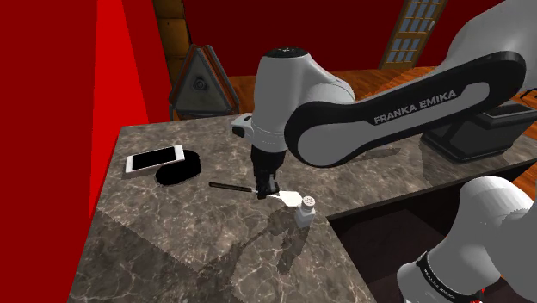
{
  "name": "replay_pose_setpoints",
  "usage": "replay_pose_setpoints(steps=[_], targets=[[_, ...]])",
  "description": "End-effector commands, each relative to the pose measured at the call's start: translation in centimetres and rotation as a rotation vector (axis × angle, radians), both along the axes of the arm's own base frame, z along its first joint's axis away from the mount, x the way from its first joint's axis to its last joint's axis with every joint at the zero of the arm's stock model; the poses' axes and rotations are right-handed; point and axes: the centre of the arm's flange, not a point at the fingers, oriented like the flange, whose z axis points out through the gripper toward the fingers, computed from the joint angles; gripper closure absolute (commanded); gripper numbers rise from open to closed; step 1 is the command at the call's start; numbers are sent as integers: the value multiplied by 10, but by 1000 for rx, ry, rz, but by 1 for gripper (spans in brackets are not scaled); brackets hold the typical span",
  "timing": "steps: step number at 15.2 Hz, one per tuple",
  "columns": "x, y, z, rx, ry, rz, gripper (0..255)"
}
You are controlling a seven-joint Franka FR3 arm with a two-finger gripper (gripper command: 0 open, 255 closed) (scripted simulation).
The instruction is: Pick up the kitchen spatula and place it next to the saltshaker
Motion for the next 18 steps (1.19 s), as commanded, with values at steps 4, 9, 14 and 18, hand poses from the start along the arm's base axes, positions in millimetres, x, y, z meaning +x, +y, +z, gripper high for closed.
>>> replay_pose_setpoints(steps=[4, 9, 14, 18], targets=[[0, 1, -26, 0, 0, 0, 255], [0, 1, -53, 0, 0, 0, 255], [0, 1, -64, 0, 0, 0, 255], [0, 1, -64, 0, 0, 0, 255]])
